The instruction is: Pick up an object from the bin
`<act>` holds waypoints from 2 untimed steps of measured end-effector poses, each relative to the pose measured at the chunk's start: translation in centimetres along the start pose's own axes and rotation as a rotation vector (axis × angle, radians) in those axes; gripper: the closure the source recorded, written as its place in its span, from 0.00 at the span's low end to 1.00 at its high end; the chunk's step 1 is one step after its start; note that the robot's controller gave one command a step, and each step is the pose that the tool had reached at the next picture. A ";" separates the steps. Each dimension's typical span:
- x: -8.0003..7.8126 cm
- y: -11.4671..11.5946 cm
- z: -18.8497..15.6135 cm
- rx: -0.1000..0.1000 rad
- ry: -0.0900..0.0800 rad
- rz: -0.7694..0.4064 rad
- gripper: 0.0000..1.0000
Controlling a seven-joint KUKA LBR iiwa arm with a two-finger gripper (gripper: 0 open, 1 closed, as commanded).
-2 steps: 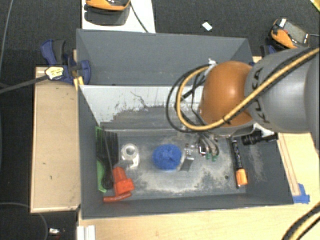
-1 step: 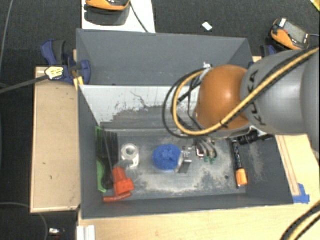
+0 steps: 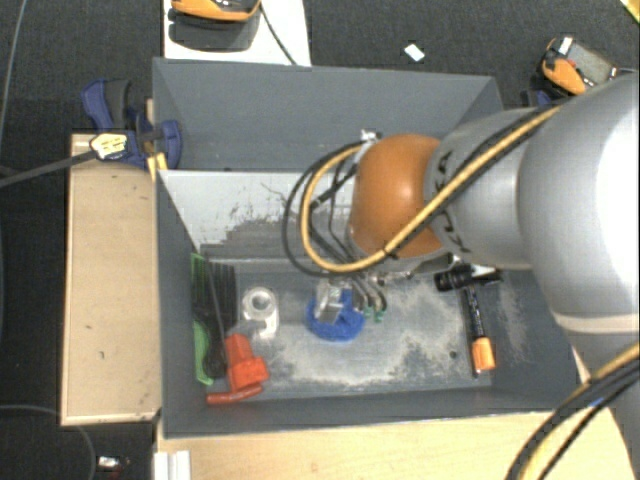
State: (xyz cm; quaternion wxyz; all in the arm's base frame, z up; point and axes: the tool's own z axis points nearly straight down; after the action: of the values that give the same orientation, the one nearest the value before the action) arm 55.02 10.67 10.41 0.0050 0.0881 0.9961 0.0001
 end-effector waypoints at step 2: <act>0.0 0.0 0.0 0.000 0.000 -0.003 1.00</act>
Offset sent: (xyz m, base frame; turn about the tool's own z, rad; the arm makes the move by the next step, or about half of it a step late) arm 0.0000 0.0000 0.0000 0.0000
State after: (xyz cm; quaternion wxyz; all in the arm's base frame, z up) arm 55.03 10.67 10.42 0.0050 0.0868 0.9962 -0.0001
